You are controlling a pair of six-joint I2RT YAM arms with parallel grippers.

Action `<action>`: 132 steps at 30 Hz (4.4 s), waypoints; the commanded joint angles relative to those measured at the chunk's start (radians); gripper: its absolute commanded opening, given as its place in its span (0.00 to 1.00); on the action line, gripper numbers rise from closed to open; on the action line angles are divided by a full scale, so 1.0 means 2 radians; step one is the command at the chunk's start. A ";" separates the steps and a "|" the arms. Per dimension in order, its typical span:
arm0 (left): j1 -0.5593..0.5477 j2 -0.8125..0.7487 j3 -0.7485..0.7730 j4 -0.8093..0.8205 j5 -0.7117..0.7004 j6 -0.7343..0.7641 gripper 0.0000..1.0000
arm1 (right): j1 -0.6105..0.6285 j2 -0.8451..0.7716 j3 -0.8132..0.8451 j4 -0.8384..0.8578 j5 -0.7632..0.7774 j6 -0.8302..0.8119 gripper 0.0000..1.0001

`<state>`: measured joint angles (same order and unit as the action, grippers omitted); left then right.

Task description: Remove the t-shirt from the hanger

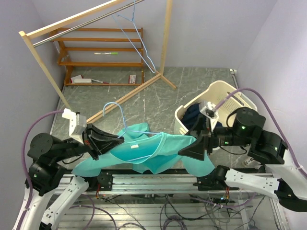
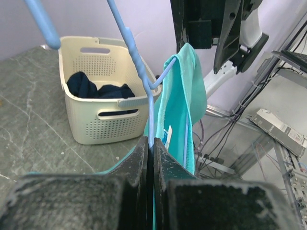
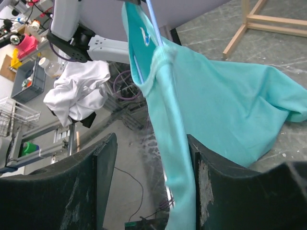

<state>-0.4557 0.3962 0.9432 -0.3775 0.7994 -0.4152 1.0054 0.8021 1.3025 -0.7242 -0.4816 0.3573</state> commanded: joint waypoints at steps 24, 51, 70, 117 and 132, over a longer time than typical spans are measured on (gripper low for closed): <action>-0.001 -0.064 0.132 -0.091 -0.082 0.005 0.07 | 0.000 -0.172 0.053 -0.205 0.574 0.142 0.00; -0.001 0.077 0.061 -0.187 0.036 0.127 0.07 | -0.008 -0.010 0.146 -0.060 0.016 -0.035 0.40; -0.001 0.081 0.084 -0.196 0.060 0.143 0.07 | -0.008 0.194 0.225 -0.093 -0.003 -0.143 0.57; -0.001 -0.198 -0.055 -0.186 -0.556 -0.074 0.43 | -0.008 0.354 0.315 0.209 0.374 -0.082 0.00; -0.001 -0.196 -0.058 -0.183 -0.531 -0.074 0.43 | -0.049 0.559 0.520 0.197 0.342 -0.056 0.00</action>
<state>-0.4553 0.0082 0.8345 -0.7506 -0.2615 -0.5549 0.9394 1.8637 2.2749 -0.3222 0.2340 0.2089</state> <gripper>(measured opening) 0.429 0.028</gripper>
